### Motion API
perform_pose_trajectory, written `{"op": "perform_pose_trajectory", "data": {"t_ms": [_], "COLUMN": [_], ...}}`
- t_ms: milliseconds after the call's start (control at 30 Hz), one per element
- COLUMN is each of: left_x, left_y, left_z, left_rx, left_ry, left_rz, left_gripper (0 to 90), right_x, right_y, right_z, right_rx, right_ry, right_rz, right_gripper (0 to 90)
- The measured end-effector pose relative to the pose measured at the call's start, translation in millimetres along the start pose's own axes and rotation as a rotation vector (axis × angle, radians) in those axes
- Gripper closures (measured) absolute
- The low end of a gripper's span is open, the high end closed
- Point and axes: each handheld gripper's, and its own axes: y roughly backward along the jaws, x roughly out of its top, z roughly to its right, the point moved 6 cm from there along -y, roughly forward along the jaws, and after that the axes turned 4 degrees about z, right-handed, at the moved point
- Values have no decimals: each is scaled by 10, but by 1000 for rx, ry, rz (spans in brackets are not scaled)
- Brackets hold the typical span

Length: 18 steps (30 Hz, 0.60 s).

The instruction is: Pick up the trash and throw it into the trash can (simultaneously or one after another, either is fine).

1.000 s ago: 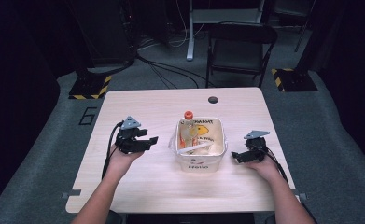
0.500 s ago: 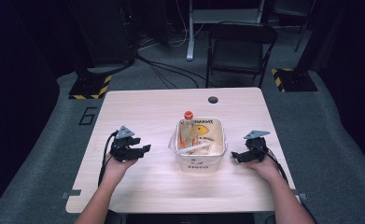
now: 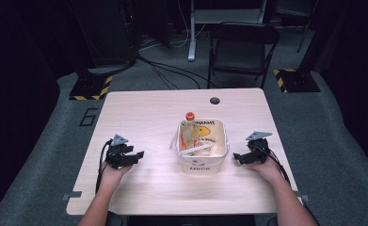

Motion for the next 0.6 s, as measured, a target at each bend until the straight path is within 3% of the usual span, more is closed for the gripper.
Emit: {"op": "perform_pose_trajectory", "data": {"t_ms": [300, 367, 467, 600], "left_x": [-127, -165, -253, -334], "left_y": [27, 20, -11, -64], "left_z": [-194, -239, -321, -430], "left_rx": [35, 47, 73, 91], "left_ry": [45, 32, 2, 17], "left_rz": [2, -7, -68, -106], "left_gripper": [404, 400, 397, 395], "right_x": [1, 1, 1, 1], "right_y": [-1, -1, -1, -1], "right_z": [-1, -1, -1, -1], "right_rx": [0, 0, -1, -1], "right_ry": [-1, -2, -2, -2], "right_rz": [1, 0, 1, 0], "right_gripper": [3, 3, 3, 3]}}
